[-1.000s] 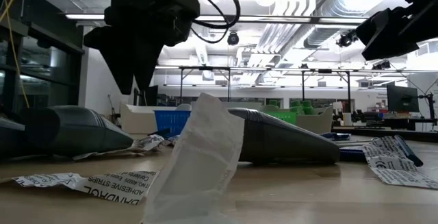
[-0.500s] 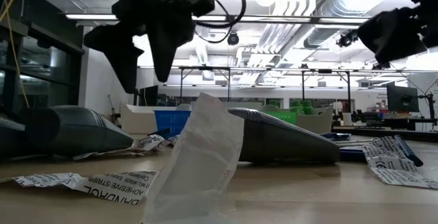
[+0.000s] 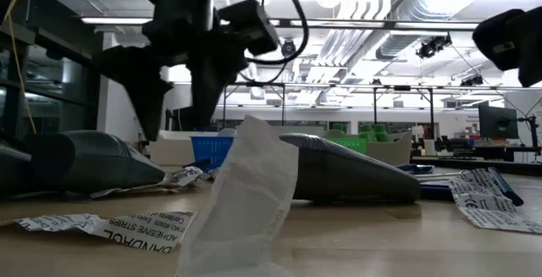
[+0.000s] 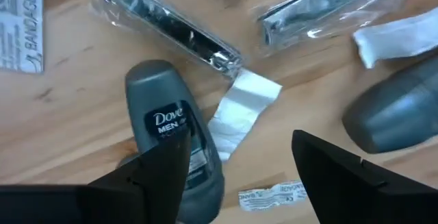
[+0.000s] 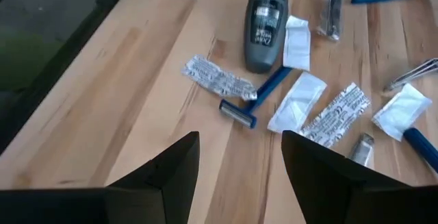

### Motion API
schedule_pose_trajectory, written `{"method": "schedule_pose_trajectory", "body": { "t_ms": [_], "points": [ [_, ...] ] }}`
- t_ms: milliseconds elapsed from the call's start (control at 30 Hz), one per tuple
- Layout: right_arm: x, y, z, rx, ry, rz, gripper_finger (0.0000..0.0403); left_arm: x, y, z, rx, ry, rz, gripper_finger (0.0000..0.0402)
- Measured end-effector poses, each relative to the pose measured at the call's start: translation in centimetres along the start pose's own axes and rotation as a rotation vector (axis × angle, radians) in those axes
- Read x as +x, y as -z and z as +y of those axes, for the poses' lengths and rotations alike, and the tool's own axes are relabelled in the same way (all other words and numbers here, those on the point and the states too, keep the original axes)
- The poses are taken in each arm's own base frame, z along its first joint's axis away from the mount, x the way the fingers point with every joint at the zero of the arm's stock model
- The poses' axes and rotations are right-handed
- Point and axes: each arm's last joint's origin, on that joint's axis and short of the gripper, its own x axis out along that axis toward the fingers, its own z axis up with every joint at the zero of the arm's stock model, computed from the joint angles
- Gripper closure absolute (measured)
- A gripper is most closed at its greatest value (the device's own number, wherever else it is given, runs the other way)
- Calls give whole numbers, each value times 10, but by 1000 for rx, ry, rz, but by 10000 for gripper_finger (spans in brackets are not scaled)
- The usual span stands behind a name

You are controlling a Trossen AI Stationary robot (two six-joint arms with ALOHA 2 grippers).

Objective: Pick & Place Travel size toiletries
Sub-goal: Put the black deodorant into the white basket

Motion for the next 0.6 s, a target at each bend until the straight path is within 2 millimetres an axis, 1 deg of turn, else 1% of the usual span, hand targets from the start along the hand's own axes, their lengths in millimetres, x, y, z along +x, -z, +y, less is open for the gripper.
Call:
{"method": "schedule_pose_trajectory", "body": {
  "t_ms": [67,133,233,300,600],
  "points": [
    [-1,0,1,-4,-7,-2,202,-1,1,5,-25,-43,14,153],
    [-2,1,1,-9,-4,4,202,2,1,5,-40,-62,16,153],
    [-2,2,1,-14,-4,18,202,4,0,12,-70,-132,16,153],
    [-2,3,1,-19,-3,27,202,3,0,9,-64,-106,12,153],
    [-2,4,1,-22,-1,35,202,17,-4,12,-74,-175,2,153]
  ]
}}
